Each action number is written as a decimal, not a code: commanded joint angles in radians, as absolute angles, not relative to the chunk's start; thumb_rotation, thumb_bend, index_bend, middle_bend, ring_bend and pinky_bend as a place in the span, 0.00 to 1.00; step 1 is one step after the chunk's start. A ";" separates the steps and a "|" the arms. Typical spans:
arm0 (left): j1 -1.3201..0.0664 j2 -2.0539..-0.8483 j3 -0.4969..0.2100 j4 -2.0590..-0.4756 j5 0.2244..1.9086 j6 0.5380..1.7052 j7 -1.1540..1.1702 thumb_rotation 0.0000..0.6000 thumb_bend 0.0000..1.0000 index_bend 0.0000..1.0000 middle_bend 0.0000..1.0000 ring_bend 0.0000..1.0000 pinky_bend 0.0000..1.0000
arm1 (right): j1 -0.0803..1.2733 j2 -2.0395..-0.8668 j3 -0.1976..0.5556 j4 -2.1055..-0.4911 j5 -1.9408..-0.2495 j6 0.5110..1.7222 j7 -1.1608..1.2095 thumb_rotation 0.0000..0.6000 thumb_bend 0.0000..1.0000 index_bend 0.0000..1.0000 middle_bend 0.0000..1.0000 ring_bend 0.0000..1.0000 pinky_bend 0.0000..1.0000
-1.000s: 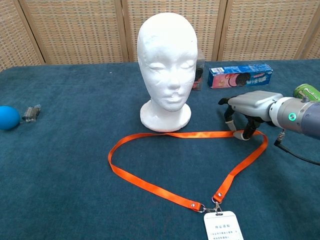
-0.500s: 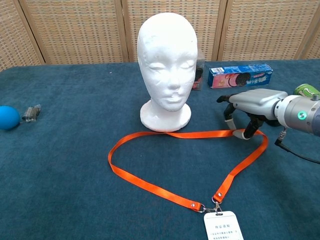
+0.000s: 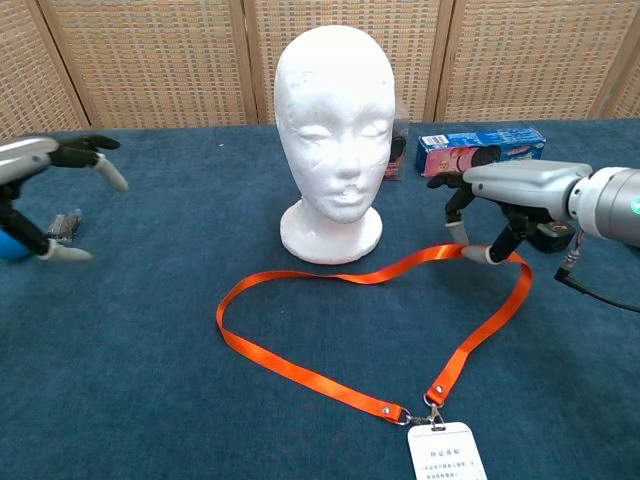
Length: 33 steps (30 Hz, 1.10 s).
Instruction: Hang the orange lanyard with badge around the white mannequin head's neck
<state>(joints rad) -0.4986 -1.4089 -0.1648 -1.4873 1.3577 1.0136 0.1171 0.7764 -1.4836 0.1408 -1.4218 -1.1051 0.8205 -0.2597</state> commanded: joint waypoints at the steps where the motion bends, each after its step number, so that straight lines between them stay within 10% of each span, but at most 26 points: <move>1: -0.555 -1.483 -0.174 -1.421 1.383 0.978 0.094 1.00 0.19 0.35 0.00 0.00 0.00 | 0.783 -1.484 0.149 -1.422 -1.093 0.810 -0.253 1.00 0.72 0.72 0.00 0.00 0.00; 33: -0.743 -1.854 -0.152 -1.003 1.433 0.893 -0.172 1.00 0.20 0.41 0.00 0.00 0.00 | 0.835 -1.482 0.176 -1.397 -1.034 0.715 -0.174 1.00 0.72 0.74 0.00 0.00 0.00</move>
<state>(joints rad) -0.7382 -1.8487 -0.1503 -1.0088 1.4379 0.8979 -0.1728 0.8338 -1.4817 0.1761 -1.3977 -1.0332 0.7161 -0.1753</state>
